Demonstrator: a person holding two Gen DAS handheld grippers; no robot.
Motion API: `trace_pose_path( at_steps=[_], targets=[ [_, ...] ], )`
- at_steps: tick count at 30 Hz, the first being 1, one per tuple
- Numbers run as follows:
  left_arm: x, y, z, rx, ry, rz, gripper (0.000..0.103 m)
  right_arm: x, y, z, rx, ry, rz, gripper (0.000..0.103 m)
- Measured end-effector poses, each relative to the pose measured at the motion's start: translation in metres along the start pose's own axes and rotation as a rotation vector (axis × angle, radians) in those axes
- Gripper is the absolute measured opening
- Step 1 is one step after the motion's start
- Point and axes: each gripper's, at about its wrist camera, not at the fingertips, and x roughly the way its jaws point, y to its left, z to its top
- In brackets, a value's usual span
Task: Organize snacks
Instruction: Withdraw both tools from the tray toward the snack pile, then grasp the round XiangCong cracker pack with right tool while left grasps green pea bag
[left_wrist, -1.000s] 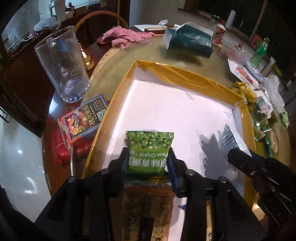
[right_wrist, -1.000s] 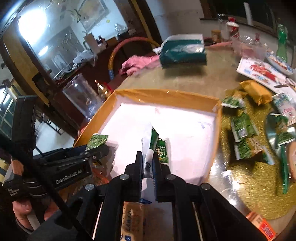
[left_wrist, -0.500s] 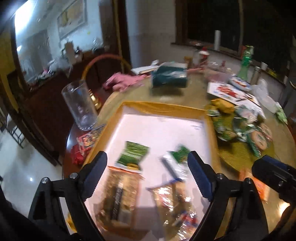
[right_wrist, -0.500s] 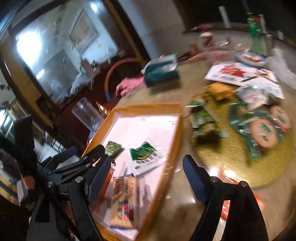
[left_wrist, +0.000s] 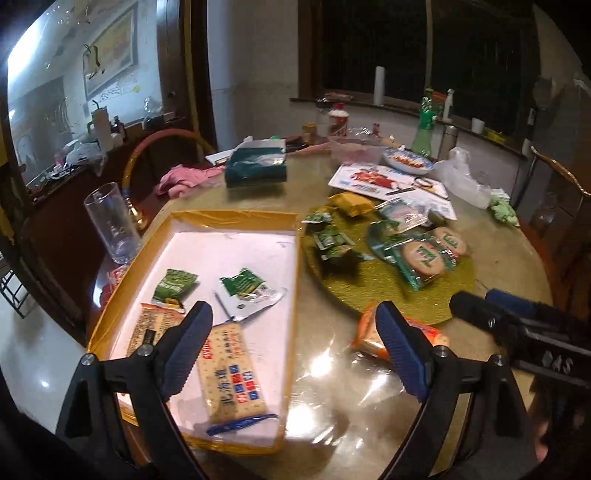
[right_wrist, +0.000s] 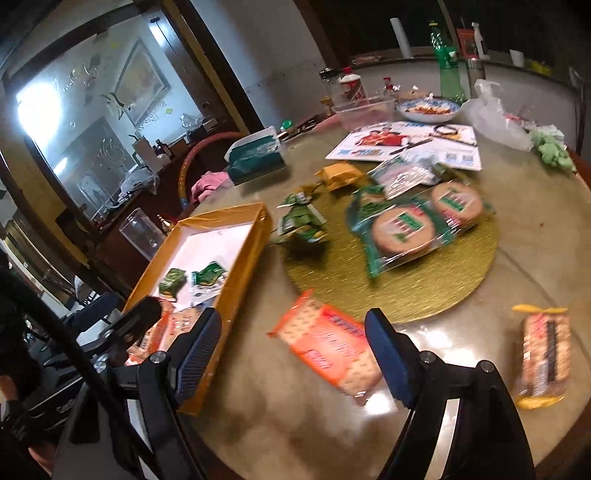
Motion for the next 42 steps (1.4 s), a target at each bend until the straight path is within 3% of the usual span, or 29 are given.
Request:
trace_pose_path(
  at_steps=[5,14,19,24,28,35,42],
  targets=[
    [0.005,-0.015,0.0,-0.013,0.032,-0.022,0.09,-0.017,-0.017,0.002,-0.018,-0.059,-0.088,0.08],
    [0.002,-0.05,-0.001,0.059,0.033,-0.051,0.09,-0.026,-0.05,0.0,0.063,-0.071,-0.035,0.08],
    [0.009,-0.062,-0.005,0.074,0.09,-0.136,0.09,-0.032,-0.074,0.004,0.113,-0.049,0.0,0.08],
    [0.025,-0.074,-0.011,0.102,0.135,-0.144,0.09,-0.03,-0.095,0.004,0.154,-0.022,0.016,0.08],
    [0.032,-0.076,-0.017,0.109,0.167,-0.133,0.09,-0.017,-0.109,0.005,0.204,0.022,0.036,0.08],
    [0.024,-0.058,-0.015,0.098,0.136,-0.132,0.09,0.017,-0.115,0.021,0.285,0.082,0.073,0.08],
    [0.015,-0.028,-0.012,0.079,0.089,-0.123,0.09,0.085,-0.115,0.051,0.361,0.181,-0.015,0.08]
  ],
)
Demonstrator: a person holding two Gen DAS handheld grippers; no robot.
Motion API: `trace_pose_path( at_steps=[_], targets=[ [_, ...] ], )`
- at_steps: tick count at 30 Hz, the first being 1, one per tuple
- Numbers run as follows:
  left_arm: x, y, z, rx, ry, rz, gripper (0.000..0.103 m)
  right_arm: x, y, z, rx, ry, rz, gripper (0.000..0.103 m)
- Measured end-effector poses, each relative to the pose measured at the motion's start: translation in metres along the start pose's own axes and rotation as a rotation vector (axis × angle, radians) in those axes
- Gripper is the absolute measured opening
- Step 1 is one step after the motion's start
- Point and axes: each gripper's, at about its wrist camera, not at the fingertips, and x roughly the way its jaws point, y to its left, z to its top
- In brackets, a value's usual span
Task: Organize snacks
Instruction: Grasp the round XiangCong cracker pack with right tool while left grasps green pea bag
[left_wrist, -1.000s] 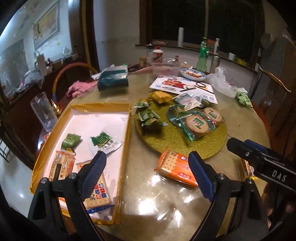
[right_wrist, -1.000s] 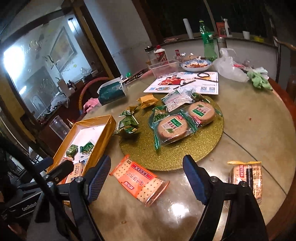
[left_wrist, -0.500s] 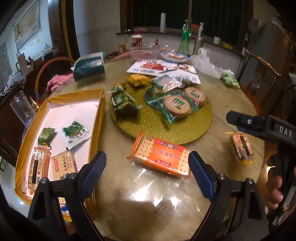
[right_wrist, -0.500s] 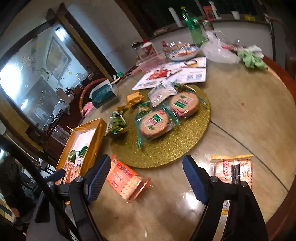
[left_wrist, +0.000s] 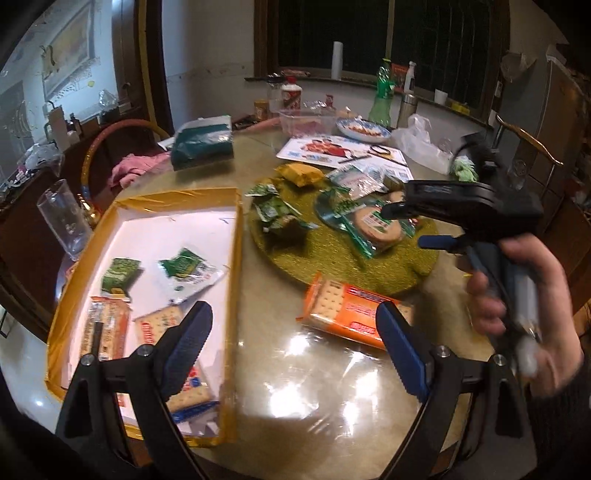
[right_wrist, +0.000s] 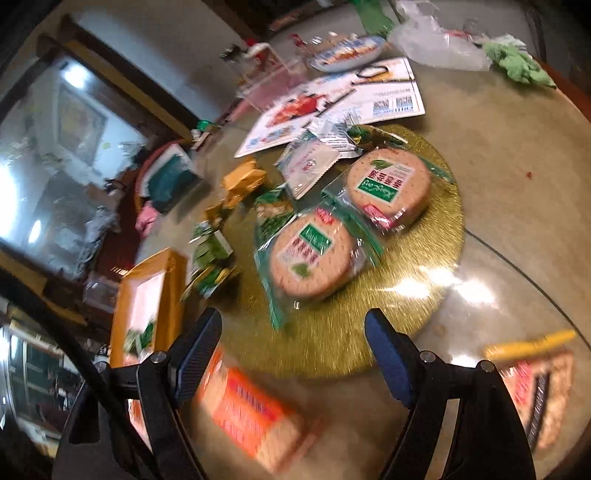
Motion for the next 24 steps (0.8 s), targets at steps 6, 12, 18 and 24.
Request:
trace_pose_path(
  at_steps=[6,12,18,24],
  targets=[
    [-0.001,0.029,-0.005,-0.029,-0.007,0.01,0.09,0.035,0.007,0.027,0.093,-0.003,-0.148,0.08],
    [-0.004,0.051,-0.004,-0.078,-0.005,0.008,0.09,0.06,0.023,0.041,0.125,-0.035,-0.308,0.086],
    [0.001,0.055,0.0,-0.085,0.022,-0.007,0.09,0.067,0.044,0.02,-0.114,-0.017,-0.44,0.082],
    [0.039,0.042,0.022,-0.073,0.117,-0.076,0.09,0.024,0.016,-0.016,-0.179,-0.021,-0.389,0.073]
  ],
)
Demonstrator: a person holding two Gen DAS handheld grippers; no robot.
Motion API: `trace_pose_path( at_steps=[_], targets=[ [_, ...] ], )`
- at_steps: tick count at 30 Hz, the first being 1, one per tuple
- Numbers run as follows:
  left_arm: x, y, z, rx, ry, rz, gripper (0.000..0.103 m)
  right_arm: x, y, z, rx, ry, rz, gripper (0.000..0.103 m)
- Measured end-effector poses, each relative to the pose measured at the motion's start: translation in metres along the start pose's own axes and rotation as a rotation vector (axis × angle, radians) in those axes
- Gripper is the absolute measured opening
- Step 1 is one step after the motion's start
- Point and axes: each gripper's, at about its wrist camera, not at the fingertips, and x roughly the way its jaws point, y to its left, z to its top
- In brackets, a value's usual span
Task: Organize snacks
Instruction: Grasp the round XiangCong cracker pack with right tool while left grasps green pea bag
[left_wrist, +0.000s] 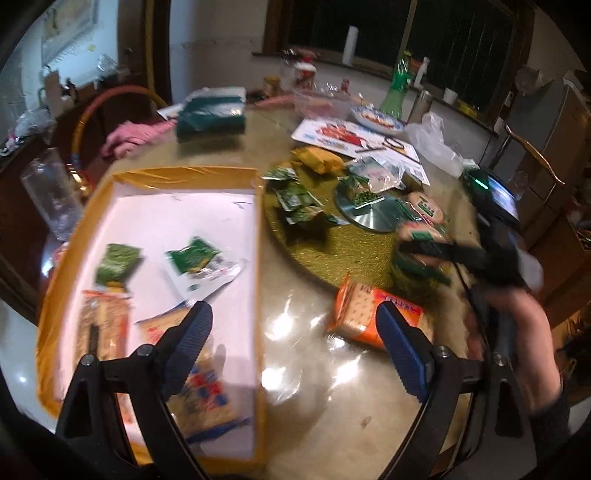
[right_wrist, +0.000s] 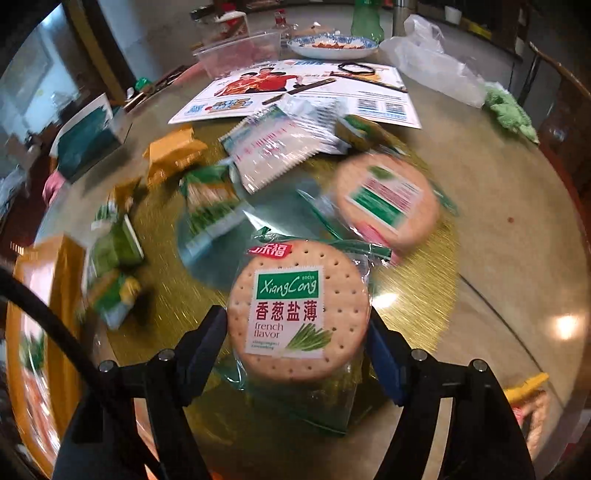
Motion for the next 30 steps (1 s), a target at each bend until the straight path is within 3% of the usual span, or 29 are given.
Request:
trace_pose_path(
  at_steps=[6,11,14,18,20,26,30],
  targets=[
    [0.055,-0.022,0.043,0.016,0.098,-0.011,0.09,-0.035,-0.028,-0.056,-0.033,-0.034,0.069,0.072],
    [0.098,-0.034,0.078,-0.002,0.178,0.089,0.085,-0.042,-0.035,-0.074,-0.013,-0.071,0.092,0.072],
    [0.124,-0.042,0.09,0.001,0.226,0.133,0.074,-0.035,-0.03,-0.066,-0.028,-0.081,0.08,0.072],
    [0.155,-0.041,0.088,0.002,0.324,0.199,0.052,-0.031,-0.025,-0.063,-0.048,-0.099,0.067,0.072],
    [0.15,-0.037,0.085,-0.035,0.298,0.169,0.049,-0.032,-0.027,-0.066,-0.047,-0.102,0.074,0.072],
    [0.128,-0.039,0.07,-0.003,0.245,0.119,0.037,-0.034,-0.027,-0.07,-0.066,-0.109,0.082,0.072],
    [0.099,-0.038,0.045,-0.009,0.207,0.062,0.037,-0.037,-0.026,-0.078,-0.086,-0.121,0.095,0.071]
  ],
)
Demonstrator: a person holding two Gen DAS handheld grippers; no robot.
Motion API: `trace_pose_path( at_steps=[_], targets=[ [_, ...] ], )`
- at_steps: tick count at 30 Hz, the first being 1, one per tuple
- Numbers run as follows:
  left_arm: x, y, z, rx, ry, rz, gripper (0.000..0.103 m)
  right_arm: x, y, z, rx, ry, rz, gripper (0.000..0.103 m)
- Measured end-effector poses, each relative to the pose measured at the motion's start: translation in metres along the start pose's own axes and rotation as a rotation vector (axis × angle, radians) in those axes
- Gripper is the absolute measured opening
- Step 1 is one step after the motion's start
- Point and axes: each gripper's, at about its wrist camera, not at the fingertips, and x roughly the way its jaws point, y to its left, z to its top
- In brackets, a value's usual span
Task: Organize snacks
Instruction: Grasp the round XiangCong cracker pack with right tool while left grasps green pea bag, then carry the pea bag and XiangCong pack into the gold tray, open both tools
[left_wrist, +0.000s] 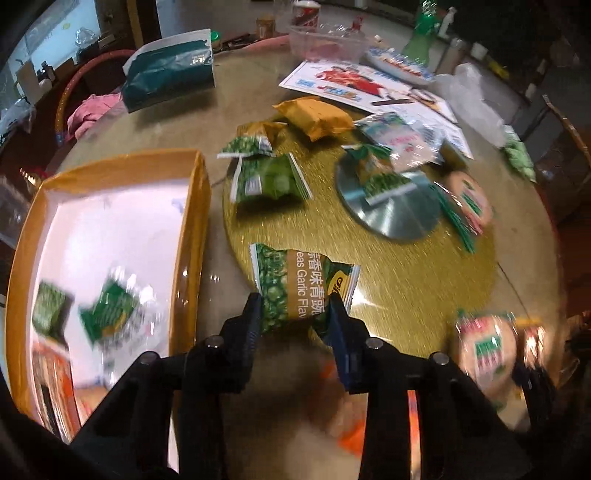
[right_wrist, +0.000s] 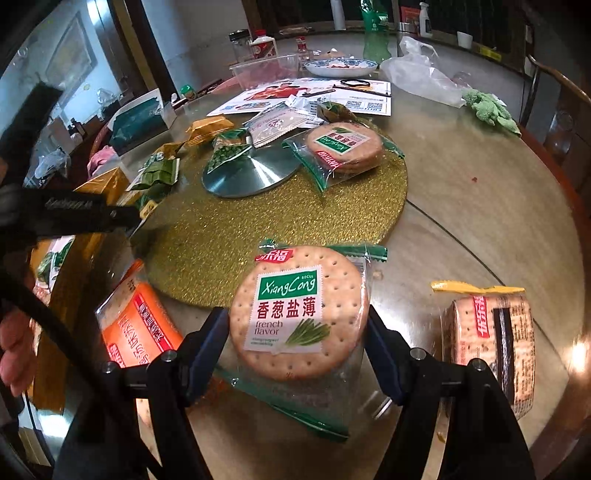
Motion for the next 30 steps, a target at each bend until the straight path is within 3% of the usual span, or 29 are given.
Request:
trace_pose_path(
  at_steps=[2,8,14,21,25,30],
  targets=[
    [-0.022,0.008,-0.021,-0.03,-0.036,-0.071,0.037,-0.002,-0.001,-0.003,-0.008,-0.019,0.012,0.071],
    [-0.082,0.033,-0.073,-0.124,-0.134,-0.17,0.037,-0.011,-0.012,-0.009,0.062,-0.041,0.094,0.071],
    [-0.124,0.085,-0.094,-0.199,-0.225,-0.121,0.037,-0.04,-0.002,-0.016,0.088,-0.11,0.199,0.071],
    [-0.115,0.125,-0.093,-0.262,-0.217,-0.112,0.037,-0.076,0.057,-0.002,0.002,-0.159,0.43,0.071],
    [-0.102,0.143,-0.086,-0.293,-0.185,-0.14,0.037,-0.072,0.097,0.016,-0.055,-0.132,0.467,0.071],
    [-0.078,0.154,-0.079,-0.278,-0.155,-0.108,0.037,-0.047,0.138,0.041,-0.099,-0.073,0.535,0.071]
  ],
)
